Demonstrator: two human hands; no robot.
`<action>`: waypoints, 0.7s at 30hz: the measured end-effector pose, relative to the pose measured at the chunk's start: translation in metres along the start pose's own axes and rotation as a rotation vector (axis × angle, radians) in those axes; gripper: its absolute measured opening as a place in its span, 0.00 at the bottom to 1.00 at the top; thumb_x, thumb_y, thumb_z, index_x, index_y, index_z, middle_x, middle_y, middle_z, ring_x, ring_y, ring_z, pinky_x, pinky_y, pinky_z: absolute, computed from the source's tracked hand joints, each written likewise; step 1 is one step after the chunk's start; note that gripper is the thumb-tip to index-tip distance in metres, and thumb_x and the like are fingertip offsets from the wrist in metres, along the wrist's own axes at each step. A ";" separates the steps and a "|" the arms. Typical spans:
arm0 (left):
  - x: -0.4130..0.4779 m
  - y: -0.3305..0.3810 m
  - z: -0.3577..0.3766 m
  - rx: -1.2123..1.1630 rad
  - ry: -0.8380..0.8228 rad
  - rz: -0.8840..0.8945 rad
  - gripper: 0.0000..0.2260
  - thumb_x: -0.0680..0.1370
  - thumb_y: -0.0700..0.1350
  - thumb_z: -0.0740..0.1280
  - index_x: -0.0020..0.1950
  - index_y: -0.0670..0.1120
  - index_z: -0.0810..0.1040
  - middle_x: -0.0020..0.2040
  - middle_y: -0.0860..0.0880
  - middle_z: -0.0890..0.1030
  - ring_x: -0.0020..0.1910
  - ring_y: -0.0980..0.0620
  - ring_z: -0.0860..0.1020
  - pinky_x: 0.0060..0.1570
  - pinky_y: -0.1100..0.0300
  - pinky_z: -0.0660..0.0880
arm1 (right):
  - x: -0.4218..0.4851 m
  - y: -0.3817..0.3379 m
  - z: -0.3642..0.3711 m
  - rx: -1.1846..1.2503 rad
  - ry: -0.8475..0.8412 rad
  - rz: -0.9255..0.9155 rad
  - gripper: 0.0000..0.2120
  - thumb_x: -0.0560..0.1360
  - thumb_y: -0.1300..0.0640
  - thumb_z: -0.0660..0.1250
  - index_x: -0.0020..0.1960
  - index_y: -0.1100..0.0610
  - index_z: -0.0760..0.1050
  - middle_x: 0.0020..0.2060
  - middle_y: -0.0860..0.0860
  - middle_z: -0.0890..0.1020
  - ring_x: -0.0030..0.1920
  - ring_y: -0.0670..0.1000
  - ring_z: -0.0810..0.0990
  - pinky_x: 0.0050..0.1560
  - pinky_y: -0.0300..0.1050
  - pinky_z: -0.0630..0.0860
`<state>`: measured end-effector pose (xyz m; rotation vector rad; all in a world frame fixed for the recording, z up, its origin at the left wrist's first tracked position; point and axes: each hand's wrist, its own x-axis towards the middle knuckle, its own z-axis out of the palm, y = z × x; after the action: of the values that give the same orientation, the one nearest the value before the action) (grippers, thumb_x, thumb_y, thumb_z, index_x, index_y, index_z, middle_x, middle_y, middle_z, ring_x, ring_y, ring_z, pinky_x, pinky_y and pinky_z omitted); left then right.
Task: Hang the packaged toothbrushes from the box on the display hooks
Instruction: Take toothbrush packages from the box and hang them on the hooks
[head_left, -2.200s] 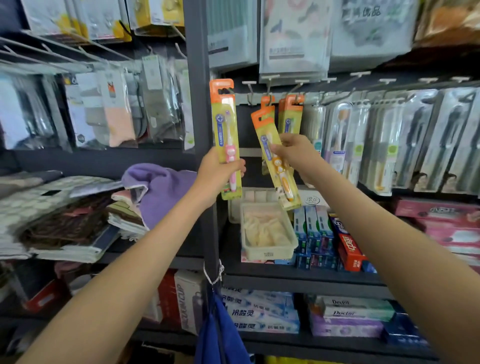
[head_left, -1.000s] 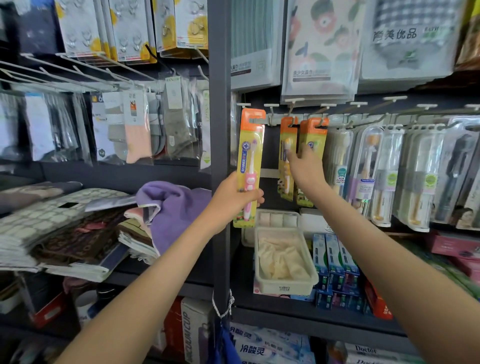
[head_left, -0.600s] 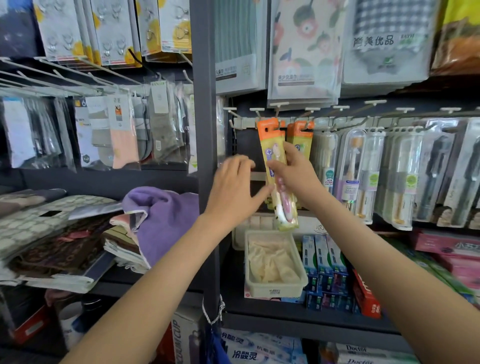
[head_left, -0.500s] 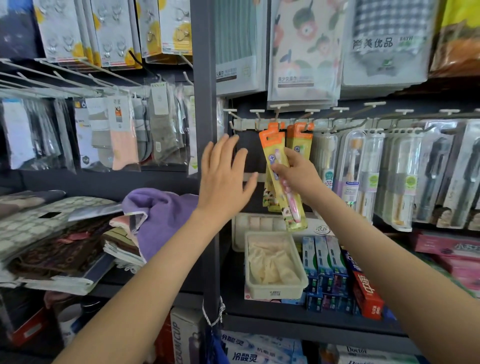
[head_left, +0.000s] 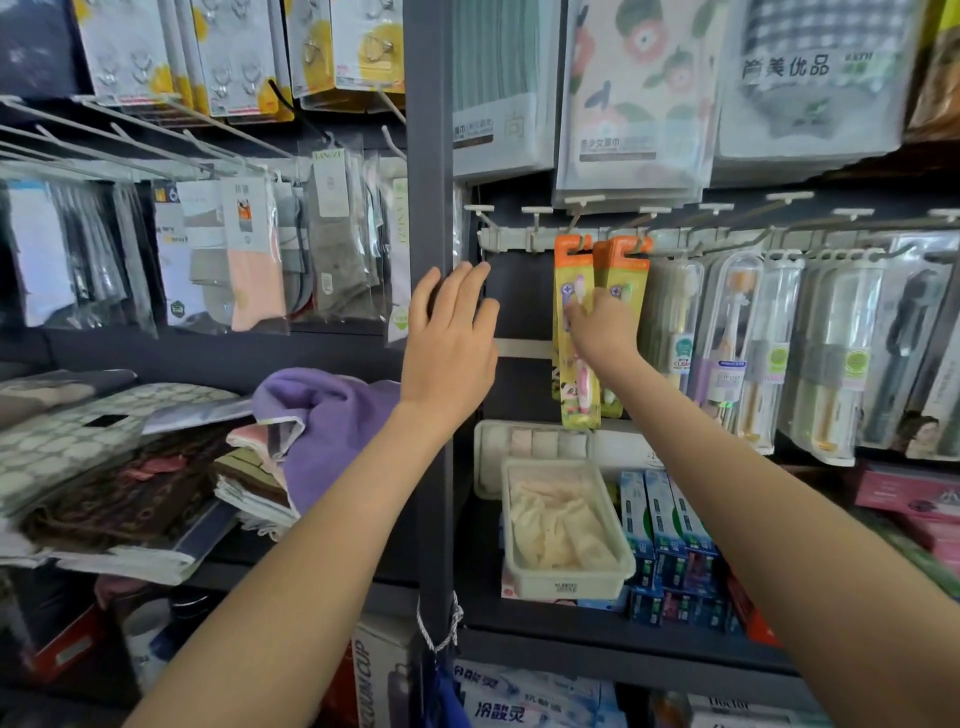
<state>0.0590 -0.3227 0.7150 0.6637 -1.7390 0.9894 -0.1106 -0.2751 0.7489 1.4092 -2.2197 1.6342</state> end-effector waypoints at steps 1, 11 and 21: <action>-0.001 0.000 0.000 -0.002 0.001 0.010 0.09 0.69 0.39 0.68 0.48 0.42 0.80 0.64 0.42 0.77 0.64 0.44 0.73 0.70 0.47 0.57 | -0.003 0.003 0.001 -0.011 -0.006 0.007 0.11 0.82 0.55 0.55 0.57 0.63 0.69 0.41 0.53 0.75 0.37 0.51 0.75 0.28 0.40 0.62; -0.061 0.059 -0.008 -0.290 -0.028 -0.102 0.11 0.71 0.41 0.64 0.52 0.42 0.79 0.66 0.41 0.76 0.68 0.43 0.68 0.69 0.42 0.56 | -0.096 0.045 0.003 -0.121 0.024 -0.091 0.19 0.79 0.62 0.59 0.69 0.63 0.66 0.55 0.57 0.77 0.54 0.55 0.76 0.43 0.39 0.65; -0.239 0.195 -0.075 -0.794 -0.785 -0.168 0.14 0.74 0.40 0.67 0.58 0.37 0.77 0.49 0.40 0.81 0.48 0.39 0.79 0.45 0.50 0.75 | -0.266 0.186 -0.020 -0.257 -0.306 -0.032 0.14 0.79 0.61 0.61 0.64 0.63 0.71 0.53 0.59 0.77 0.50 0.57 0.76 0.45 0.44 0.69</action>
<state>0.0265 -0.1605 0.4442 0.6795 -2.4627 -0.1770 -0.0900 -0.0865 0.4840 1.7021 -2.4376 1.1329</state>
